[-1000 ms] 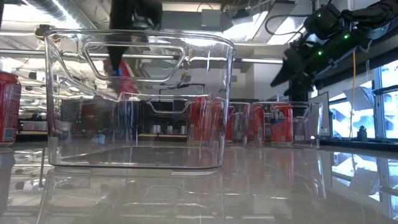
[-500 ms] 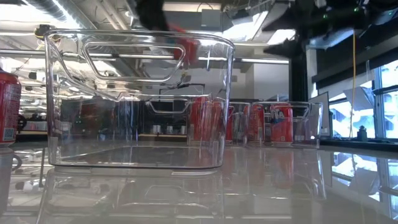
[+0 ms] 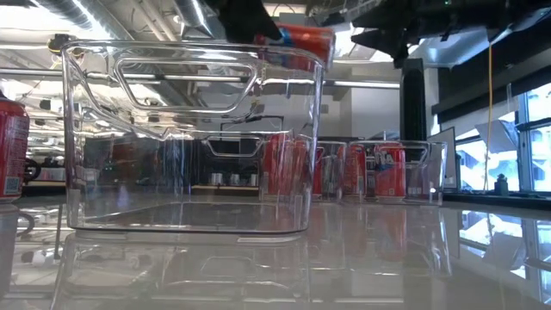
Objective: Sort soda cans
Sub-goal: Put the top red soda can into the top right transparent bin
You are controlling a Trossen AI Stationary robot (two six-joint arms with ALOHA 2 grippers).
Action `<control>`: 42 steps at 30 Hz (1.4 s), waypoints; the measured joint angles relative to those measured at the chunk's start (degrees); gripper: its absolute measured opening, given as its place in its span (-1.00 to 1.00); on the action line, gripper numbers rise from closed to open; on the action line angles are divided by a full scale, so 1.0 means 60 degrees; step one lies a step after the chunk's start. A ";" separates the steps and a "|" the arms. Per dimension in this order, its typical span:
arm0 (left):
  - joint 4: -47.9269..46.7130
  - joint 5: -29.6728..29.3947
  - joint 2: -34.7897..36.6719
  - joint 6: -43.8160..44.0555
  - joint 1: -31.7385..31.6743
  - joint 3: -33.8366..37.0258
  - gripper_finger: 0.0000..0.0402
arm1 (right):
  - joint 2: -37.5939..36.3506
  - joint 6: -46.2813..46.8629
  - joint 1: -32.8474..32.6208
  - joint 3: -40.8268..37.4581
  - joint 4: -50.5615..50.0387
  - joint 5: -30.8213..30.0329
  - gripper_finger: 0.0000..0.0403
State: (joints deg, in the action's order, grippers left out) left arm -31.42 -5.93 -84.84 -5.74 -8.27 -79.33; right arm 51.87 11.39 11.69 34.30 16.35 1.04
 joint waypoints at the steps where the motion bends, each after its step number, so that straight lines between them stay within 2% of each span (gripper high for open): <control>1: 0.0280 0.0006 0.0000 0.0056 0.0048 0.0156 0.44 | 0.0126 0.0003 -0.0068 0.0000 0.0141 0.0024 -0.26; 7: 0.1229 0.0007 -0.0004 0.0474 0.0150 0.0695 0.44 | 0.1021 -0.0155 -0.0349 0.0000 0.1203 0.0257 -0.71; 13: 0.1362 -0.0010 -0.0004 0.0481 0.0190 0.0828 0.44 | 0.1695 -0.0202 -0.0328 0.0000 0.1593 0.0262 -0.97; 23: 0.1685 0.0012 -0.0004 0.0577 0.0193 0.0847 0.43 | 0.2332 -0.0016 -0.0325 -0.0004 0.1032 0.0433 -0.96; 42: 0.2994 0.0384 -0.0307 0.0638 0.0193 0.0806 0.41 | 0.2348 0.0043 -0.0327 -0.0022 0.1001 0.0330 -0.99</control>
State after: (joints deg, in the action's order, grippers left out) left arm -13.45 -3.62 -86.68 -1.91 -7.11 -74.50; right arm 65.96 11.65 9.72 34.17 22.36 3.02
